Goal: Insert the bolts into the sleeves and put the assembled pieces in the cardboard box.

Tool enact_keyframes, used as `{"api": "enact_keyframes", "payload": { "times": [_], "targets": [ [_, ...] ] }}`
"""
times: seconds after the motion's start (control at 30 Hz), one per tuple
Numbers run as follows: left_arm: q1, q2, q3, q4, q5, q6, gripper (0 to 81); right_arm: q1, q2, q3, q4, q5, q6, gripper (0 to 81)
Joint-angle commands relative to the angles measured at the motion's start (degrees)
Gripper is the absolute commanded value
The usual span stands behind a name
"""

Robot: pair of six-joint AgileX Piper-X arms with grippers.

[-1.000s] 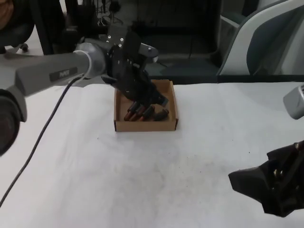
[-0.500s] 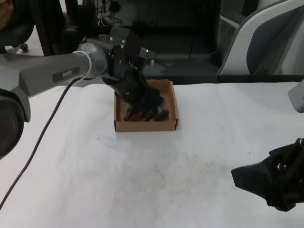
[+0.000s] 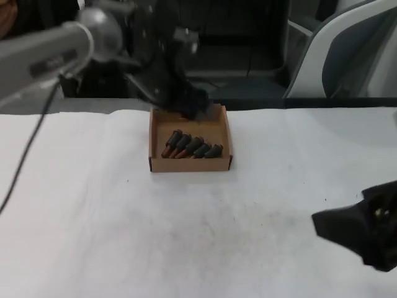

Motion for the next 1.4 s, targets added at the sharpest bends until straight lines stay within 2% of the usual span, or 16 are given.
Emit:
{"api": "enact_keyframes", "payload": {
  "times": [0.0, 0.2, 0.37, 0.47, 0.57, 0.73, 0.83, 0.87, 1.03, 1.1, 1.17, 1.37],
  "targets": [
    [-0.1, -7.2, 2.5, 2.2, 3.0, -0.5, 68.6, -0.2, -4.0, -0.1, 0.1, 3.2, 0.4, 70.0],
    [-1.5, -21.7, 16.6, 1.1, 2.9, -1.0, 68.5, -0.2, -12.9, -0.1, 2.5, 7.4, 4.5, 70.0],
    [-5.0, -36.8, 32.0, -5.4, 2.9, -3.7, 68.5, -0.2, -20.1, -0.1, 8.9, 11.3, 7.8, 70.0],
    [-8.4, -46.3, 42.0, -11.7, 2.9, -7.2, 68.5, -0.2, -23.2, -0.1, 13.1, 12.6, 8.9, 70.0],
    [-13.8, -55.4, 53.4, -19.0, 2.8, -12.4, 68.5, -0.2, -26.8, 1.5, 15.8, 13.3, 8.9, 70.0],
    [-22.0, -65.6, 69.2, -27.5, 2.4, -20.4, 68.5, -0.2, -32.4, 10.1, 16.0, 13.3, 11.9, 70.0],
    [-25.0, -68.1, 75.8, -29.6, 2.4, -23.3, 68.5, -0.2, -34.8, 15.8, 15.8, 13.0, 13.2, 70.0],
    [-25.9, -68.6, 77.5, -30.2, 2.4, -24.9, 68.5, -0.2, -35.5, 17.5, 14.0, 11.8, 15.5, 70.0],
    [-28.2, -69.1, 84.5, -33.4, 2.4, -32.8, 68.5, -0.2, -36.5, 24.4, 0.9, 8.7, 17.3, 69.7],
    [-28.3, -69.2, 86.2, -34.9, 2.3, -34.1, 68.5, -0.2, -36.5, 26.3, -1.0, 7.4, 18.0, 61.2],
    [-28.1, -69.1, 86.8, -35.2, 0.0, -34.1, 68.5, -0.2, -36.4, 28.4, -3.0, 5.8, 18.7, 55.3],
    [-28.0, -69.1, 89.1, -37.7, -8.2, -33.9, 68.5, -0.2, -36.3, 35.5, -10.7, 3.0, 20.4, 55.9]
  ]
}}
